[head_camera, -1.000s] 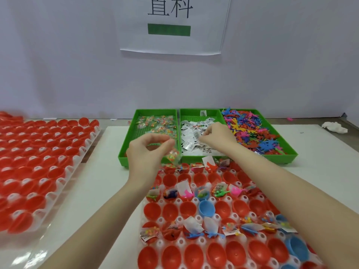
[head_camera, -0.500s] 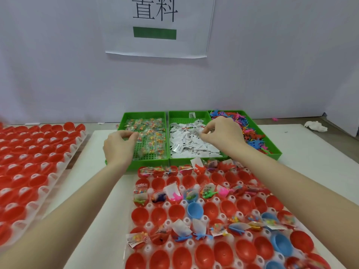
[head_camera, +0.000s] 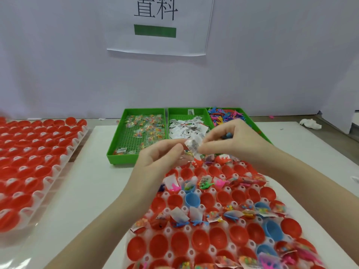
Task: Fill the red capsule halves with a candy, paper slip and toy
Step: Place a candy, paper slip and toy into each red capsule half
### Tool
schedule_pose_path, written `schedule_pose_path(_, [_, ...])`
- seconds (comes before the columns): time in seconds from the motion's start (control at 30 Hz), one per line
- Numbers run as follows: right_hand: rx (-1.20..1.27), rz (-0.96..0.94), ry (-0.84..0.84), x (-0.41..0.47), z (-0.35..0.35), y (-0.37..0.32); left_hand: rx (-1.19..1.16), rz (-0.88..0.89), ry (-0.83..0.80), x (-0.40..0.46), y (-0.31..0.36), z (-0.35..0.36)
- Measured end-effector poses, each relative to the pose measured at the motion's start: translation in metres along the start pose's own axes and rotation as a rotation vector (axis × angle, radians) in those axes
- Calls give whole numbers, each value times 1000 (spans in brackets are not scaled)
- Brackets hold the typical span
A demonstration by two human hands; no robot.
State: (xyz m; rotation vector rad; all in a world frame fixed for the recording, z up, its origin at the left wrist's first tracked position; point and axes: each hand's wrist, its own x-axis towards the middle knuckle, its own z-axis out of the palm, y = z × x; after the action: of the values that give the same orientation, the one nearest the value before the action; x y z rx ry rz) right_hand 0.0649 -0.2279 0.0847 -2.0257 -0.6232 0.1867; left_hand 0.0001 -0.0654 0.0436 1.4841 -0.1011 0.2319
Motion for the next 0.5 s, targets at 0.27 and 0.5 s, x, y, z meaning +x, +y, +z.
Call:
schedule_pose_path(0.27, [115, 20, 16, -56, 24, -4, -22, 68, 77, -46, 14, 22])
schedule_pose_path(0.5, [327, 100, 75, -97, 36, -3, 63, 109, 56, -75, 14, 26])
